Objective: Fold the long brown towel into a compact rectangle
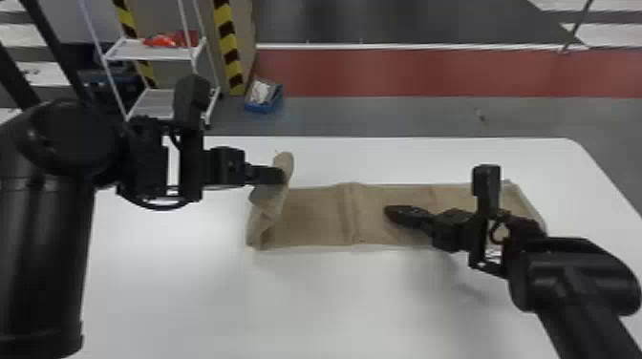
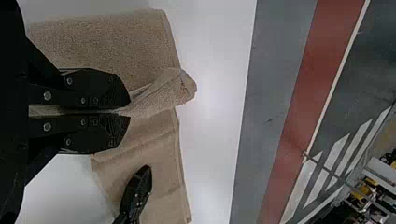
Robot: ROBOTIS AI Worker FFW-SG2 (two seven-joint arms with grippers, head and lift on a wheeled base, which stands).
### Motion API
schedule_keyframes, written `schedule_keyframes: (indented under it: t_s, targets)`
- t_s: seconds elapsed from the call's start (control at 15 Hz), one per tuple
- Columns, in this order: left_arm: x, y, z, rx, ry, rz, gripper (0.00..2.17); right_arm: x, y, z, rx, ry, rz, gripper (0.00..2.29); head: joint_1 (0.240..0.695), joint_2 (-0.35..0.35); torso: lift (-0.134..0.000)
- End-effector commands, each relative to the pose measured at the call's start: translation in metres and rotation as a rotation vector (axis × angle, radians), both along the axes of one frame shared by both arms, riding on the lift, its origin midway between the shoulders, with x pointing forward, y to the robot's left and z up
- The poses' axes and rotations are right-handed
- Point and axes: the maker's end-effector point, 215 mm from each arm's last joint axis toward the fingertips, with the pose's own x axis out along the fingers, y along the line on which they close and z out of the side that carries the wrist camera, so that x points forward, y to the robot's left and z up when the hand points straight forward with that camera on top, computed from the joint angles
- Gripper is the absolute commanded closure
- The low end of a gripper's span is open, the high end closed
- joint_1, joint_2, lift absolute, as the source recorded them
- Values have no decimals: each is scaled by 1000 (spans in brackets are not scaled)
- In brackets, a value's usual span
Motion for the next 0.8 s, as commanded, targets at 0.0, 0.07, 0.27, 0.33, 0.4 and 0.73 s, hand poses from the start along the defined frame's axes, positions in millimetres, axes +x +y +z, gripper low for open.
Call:
schedule_keyframes:
  t_s: [0.0,0.07,0.27,0.33,0.4,0.73]
  targets:
    - [4,-24,6,-31,-20,-6,1092,0,2,0,5,0,0,1895,695,0,-123]
    - [5,-36,9,-48,-27,-9,1092,0,3,1,10,0,0,1895,695,-9,-123]
    - [9,-63,7,-57,-54,-3,1092,-2,3,5,43,-3,1,1895,695,-38,-123]
    - [13,-70,5,-57,-74,6,1092,-3,1,9,61,-8,-4,1892,695,-44,-123]
    - [14,-77,-1,-49,-81,8,1092,-7,-6,9,85,-8,-22,1878,695,-58,-123]
    - [22,-100,-23,-6,-133,40,1092,-15,-70,51,152,-75,-135,1696,695,-123,-123]
